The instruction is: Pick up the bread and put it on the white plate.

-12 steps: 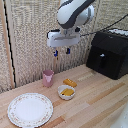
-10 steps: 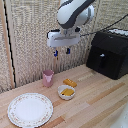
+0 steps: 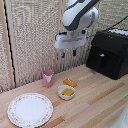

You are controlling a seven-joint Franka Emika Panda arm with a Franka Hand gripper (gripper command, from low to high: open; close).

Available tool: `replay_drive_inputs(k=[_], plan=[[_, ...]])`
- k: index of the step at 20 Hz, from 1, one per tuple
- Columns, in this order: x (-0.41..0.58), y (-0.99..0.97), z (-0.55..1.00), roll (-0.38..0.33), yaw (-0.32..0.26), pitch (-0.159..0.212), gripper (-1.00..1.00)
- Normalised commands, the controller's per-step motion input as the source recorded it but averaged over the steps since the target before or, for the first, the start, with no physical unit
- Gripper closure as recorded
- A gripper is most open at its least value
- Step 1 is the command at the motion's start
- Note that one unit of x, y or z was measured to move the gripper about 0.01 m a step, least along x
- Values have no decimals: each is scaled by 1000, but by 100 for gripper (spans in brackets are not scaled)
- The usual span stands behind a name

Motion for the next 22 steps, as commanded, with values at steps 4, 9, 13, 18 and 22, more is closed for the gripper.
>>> replay_drive_inputs(k=[4,9,13,18,22], plan=[[-12,-136,-389,-6,100,22,-100],[113,1,-427,-27,157,9,-100],[113,6,-410,-28,187,11,-100],[107,-181,-462,-14,140,0,-100],[16,-255,-446,-4,67,0,-100]])
